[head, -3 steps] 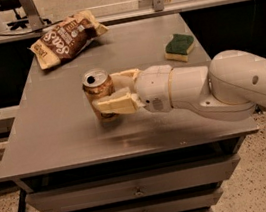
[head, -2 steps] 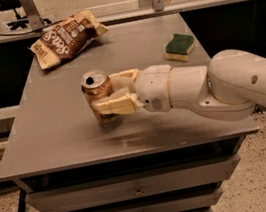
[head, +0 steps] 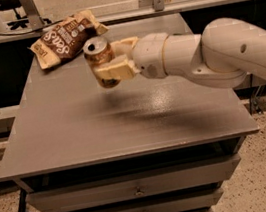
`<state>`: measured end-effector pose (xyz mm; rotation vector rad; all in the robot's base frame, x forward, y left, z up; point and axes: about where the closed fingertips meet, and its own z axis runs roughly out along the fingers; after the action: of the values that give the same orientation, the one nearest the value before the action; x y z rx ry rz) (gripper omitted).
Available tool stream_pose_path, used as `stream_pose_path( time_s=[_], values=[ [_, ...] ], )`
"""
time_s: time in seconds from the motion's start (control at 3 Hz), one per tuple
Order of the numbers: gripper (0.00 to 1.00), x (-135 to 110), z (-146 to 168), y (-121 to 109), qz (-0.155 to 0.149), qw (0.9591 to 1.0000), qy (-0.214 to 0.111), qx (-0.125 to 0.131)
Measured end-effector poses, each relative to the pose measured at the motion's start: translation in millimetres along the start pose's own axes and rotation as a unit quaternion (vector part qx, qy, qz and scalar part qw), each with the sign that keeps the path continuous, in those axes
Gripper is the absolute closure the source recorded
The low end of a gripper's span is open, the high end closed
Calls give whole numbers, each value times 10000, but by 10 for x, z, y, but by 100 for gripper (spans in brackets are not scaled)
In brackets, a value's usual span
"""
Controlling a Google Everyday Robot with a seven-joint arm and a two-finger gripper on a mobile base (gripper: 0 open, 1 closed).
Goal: Move orange can near brown chip bag
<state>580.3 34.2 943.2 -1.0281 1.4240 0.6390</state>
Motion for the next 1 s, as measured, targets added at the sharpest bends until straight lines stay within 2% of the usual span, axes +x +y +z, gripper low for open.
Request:
stream_pose_path(
  time_s=[0.33, 0.67, 1.0],
  values=[
    [100, -17, 144, -539, -134, 9995, 37, 301],
    [100, 48, 375, -1070, -61, 9980, -106, 618],
    [100, 187, 660, -1543, 160, 9957, -234, 882]
  ],
)
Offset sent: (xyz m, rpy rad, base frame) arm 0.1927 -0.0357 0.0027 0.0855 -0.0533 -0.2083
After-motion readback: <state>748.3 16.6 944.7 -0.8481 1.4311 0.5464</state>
